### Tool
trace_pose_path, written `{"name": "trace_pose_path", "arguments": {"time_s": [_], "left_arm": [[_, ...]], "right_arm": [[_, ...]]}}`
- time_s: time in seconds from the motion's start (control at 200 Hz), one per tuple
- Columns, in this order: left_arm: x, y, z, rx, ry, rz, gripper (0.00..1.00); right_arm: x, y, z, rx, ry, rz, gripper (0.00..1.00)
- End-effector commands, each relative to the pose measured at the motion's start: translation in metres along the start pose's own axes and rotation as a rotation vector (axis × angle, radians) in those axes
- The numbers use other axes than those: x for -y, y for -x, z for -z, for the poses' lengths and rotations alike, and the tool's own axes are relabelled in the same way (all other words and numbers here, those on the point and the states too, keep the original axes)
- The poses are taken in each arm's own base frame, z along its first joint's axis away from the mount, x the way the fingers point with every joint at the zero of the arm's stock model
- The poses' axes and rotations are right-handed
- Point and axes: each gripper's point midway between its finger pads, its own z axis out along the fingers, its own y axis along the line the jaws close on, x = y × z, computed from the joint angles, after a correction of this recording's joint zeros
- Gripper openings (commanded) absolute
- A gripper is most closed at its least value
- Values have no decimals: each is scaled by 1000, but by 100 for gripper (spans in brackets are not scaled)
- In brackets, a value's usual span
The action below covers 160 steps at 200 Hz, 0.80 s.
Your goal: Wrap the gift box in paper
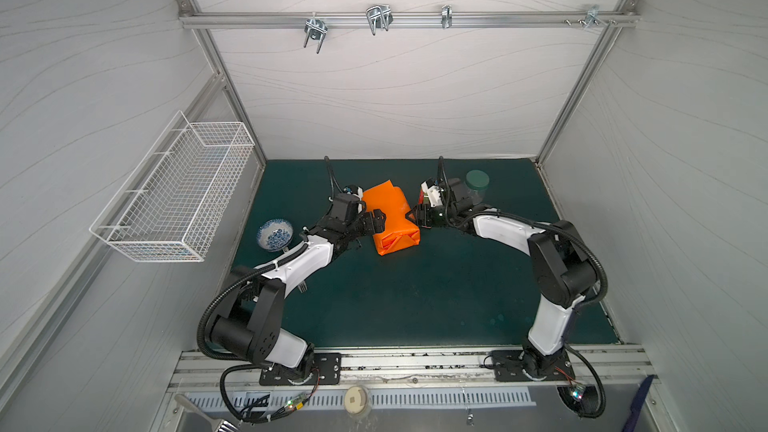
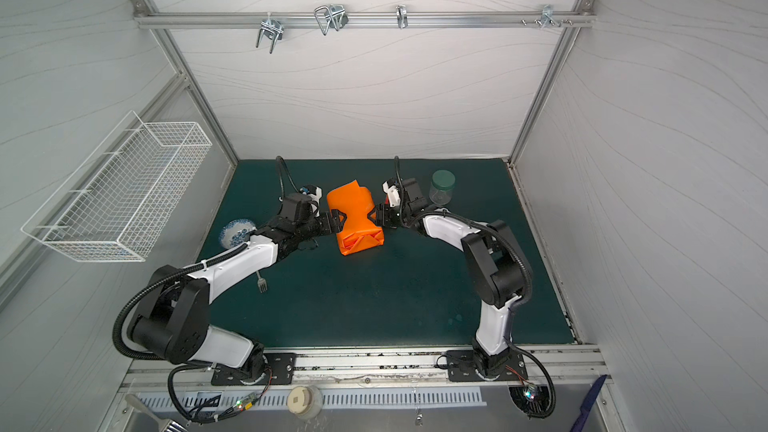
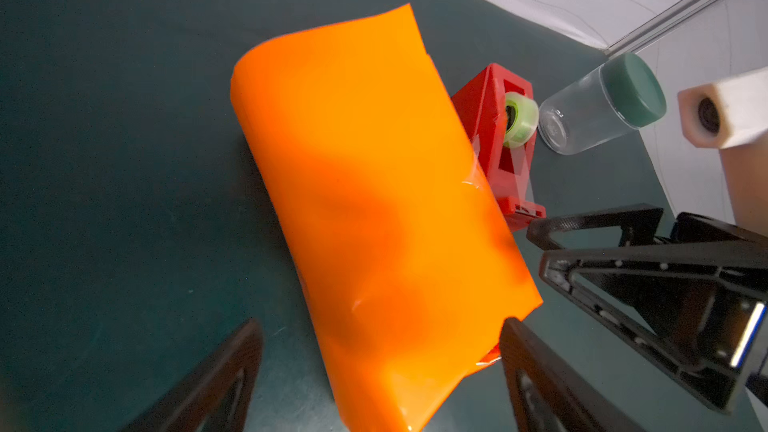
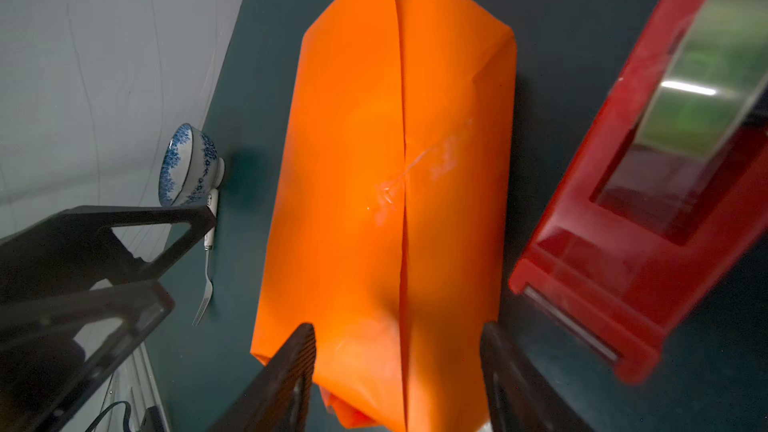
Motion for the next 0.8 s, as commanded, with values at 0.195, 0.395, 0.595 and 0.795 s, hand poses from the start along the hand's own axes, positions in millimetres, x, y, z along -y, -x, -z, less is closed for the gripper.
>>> {"name": "trace_pose_path", "arguments": {"time_s": [0.195,0.395,0.595,0.795], "left_arm": [[19,-23,-42,-178,-165,149,80],[23,-52,-35,-231,-253,221,70],[17,-96,-6,-256,-291,300,65],[14,-135,35,-268,-286,300,67]], "right_arm": [[-16,-38,-12,-130,81,-46,62],[-25,-66,1,-154,126,-82,56],[-36,-112,21,-197,152,-106,51],[-38,-152,53,-223,148,-127,55]]}}
